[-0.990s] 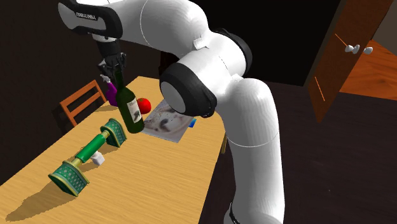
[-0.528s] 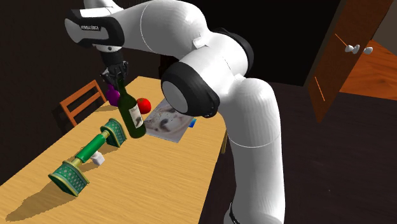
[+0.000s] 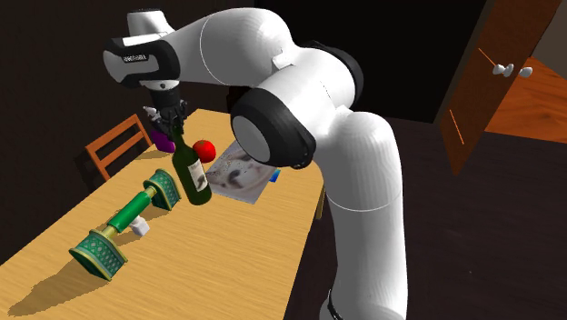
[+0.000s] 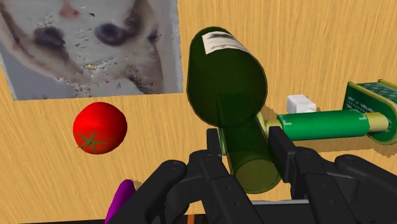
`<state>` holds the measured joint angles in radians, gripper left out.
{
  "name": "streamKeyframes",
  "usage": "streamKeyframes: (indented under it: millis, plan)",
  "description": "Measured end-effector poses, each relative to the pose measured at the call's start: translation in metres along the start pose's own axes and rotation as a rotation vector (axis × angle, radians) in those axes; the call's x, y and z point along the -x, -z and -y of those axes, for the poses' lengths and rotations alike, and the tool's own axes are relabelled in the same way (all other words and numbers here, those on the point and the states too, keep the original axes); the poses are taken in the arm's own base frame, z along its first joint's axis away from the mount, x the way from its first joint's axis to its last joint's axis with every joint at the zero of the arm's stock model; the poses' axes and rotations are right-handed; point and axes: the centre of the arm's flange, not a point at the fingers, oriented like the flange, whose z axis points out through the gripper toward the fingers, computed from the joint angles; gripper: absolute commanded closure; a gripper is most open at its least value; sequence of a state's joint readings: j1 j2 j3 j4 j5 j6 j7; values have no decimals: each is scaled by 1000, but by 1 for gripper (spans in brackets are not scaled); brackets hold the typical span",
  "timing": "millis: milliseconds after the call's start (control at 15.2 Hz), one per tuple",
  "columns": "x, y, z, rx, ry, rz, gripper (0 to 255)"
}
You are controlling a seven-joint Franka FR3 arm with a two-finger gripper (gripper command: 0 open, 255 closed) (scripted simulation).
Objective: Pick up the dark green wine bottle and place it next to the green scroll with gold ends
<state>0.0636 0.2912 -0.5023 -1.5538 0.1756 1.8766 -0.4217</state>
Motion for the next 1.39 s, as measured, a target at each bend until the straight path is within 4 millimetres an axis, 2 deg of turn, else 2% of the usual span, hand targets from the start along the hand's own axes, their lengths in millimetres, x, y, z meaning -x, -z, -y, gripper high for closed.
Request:
streamKeyframes:
  millis: [396, 792, 858, 1254, 1386]
  plan:
    - [2, -29, 1, 0, 0, 0, 255]
    - [2, -32, 1, 0, 0, 0, 255]
    - [2, -32, 1, 0, 0, 0, 0]
    - [2, -31, 1, 0, 0, -1, 0]
    - [2, -15, 1, 1, 0, -2, 0]
